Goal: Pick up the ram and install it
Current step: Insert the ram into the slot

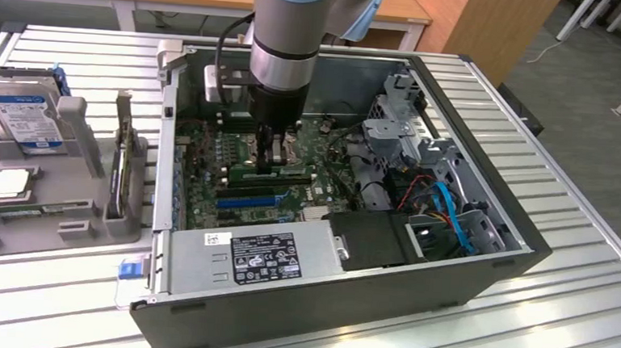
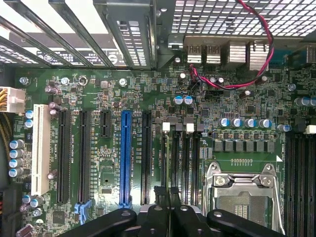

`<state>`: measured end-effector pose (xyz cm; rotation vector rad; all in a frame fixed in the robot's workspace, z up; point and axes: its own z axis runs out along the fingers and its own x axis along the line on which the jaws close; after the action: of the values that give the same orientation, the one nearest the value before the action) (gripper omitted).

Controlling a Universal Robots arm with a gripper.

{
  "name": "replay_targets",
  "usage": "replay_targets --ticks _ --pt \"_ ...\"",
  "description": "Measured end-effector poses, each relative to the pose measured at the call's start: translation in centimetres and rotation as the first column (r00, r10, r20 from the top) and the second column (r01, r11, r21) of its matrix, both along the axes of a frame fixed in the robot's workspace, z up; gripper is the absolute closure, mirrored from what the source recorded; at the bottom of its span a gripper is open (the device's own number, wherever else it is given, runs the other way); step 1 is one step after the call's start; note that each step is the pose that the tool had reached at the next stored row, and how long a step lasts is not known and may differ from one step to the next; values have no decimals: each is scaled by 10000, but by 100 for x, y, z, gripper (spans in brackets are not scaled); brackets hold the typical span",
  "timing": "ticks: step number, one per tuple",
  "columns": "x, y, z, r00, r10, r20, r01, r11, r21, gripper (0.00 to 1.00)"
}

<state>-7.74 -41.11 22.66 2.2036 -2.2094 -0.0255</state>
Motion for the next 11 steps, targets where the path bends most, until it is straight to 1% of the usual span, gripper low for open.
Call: replay_targets --ticks 5,11 --pt "0 0 -23 10000 0 0 0 10000 -2 88" --pt "0 0 -27 10000 0 0 0 10000 -2 88"
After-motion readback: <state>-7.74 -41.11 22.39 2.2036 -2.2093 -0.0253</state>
